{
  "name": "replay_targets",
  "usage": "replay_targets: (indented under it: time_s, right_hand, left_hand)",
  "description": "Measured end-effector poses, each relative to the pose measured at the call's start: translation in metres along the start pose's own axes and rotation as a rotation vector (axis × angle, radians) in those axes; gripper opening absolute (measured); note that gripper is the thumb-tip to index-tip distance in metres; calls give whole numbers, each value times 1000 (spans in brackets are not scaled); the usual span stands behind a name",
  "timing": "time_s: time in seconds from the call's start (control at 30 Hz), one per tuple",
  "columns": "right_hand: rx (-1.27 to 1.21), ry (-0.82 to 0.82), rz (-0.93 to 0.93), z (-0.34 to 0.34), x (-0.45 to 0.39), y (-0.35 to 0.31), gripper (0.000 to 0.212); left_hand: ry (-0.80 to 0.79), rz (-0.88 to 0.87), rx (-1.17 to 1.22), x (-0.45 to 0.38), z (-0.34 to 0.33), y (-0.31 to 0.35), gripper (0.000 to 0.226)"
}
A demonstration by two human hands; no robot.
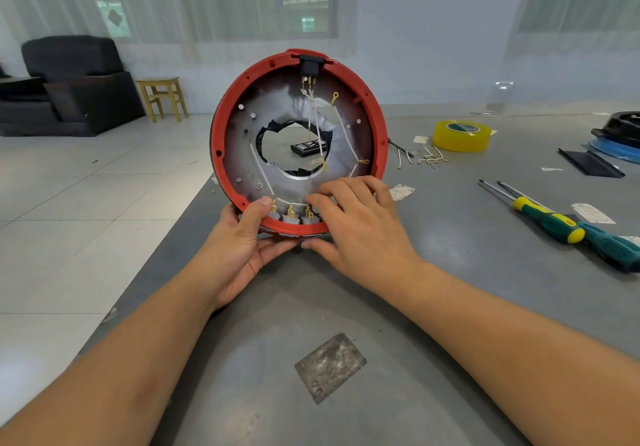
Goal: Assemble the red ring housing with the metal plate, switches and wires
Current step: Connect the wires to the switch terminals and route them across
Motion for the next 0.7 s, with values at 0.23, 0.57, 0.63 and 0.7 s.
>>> replay_targets:
  time_s: [0.23,0.57,0.63,0.7]
  right_hand:
    - [-15,-4,20,0,-1,-1,51]
    - [-68,-4,-23,1,-5,-10,73]
    - [-69,-3,-3,0,-6,-15,64]
    - [-74,1,1,-1,-7,-18,54]
  left_hand:
    - [15,-3,-31,-2,1,-2,46]
    - [-9,-24,-61,0,-3,0,47]
    - [-17,-31,-68,1,-4,0,46]
    - [-24,-35,-71,0,-5,0,47]
Point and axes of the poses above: each hand's wrist, its own x-axis away from the middle knuckle, its own z-axis out of the back of the hand, y = z × x, the point moved 5 cm from there along -x, towards the middle knuckle
